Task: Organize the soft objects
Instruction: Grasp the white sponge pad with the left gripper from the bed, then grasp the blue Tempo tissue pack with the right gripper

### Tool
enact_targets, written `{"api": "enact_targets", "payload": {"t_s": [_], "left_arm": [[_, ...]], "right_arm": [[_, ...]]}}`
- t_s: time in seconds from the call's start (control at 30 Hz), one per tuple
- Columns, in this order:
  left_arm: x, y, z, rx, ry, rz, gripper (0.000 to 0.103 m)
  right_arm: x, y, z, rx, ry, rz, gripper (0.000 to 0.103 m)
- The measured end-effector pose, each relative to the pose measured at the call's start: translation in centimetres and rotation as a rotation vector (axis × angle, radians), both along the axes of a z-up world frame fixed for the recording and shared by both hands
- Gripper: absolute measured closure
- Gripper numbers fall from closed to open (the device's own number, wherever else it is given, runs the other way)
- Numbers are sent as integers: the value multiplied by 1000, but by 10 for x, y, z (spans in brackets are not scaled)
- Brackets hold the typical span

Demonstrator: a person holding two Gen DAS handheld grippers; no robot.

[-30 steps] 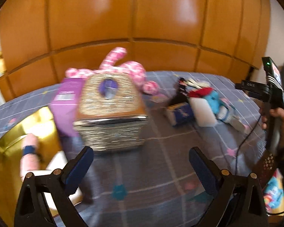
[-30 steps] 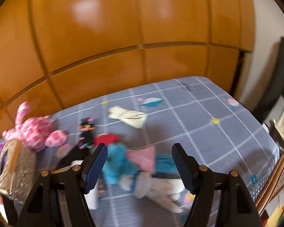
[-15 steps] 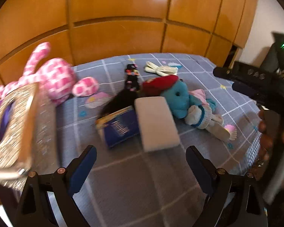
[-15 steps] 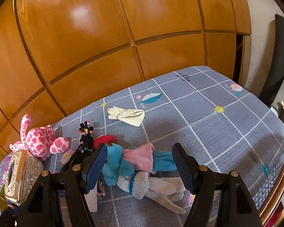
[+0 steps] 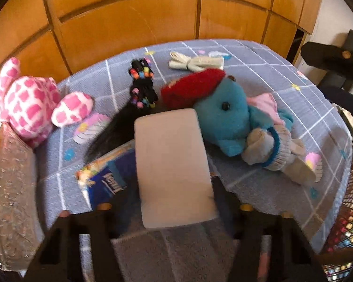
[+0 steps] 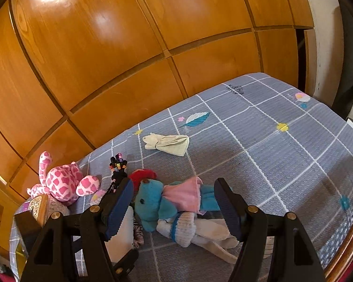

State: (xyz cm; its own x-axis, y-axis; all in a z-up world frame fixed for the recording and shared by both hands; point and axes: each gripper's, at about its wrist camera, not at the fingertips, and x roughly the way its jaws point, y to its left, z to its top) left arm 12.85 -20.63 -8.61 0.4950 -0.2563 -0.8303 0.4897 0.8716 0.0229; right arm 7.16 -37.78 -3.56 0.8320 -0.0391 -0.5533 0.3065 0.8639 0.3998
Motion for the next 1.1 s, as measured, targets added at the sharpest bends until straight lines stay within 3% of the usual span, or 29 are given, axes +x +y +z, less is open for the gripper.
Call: {"api": "enact_targets", "payload": {"t_s": [0.07, 0.2, 0.5, 0.63, 0.7, 0.77, 0.87, 0.97, 1.1], "left_arm": [[-9, 9, 7, -56, -9, -11, 46], [-35, 34, 17, -96, -45, -42, 46], [-73, 103, -15, -21, -15, 40, 46], [-77, 115, -23, -43, -27, 62, 45], [-78, 117, -24, -48, -28, 63, 45], [-82, 123, -26, -72, -34, 65, 45], [-87, 127, -27, -88, -58, 61, 45], [-90, 128, -25, -103, -63, 63, 45], [-96, 129, -24, -119, -69, 65, 45]], "right_arm": [[0, 0, 0, 0, 0, -1, 31], [0, 0, 0, -3, 2, -7, 31], [2, 3, 0, -22, 18, -5, 31], [5, 12, 1, -74, 34, 16, 31], [8, 19, 1, -94, 40, 58, 32], [11, 31, 1, -124, 45, 120, 47], [16, 53, -2, -158, 72, 244, 61], [25, 82, -14, -200, 149, 391, 61], [39, 114, -33, -262, 261, 488, 61]]}}
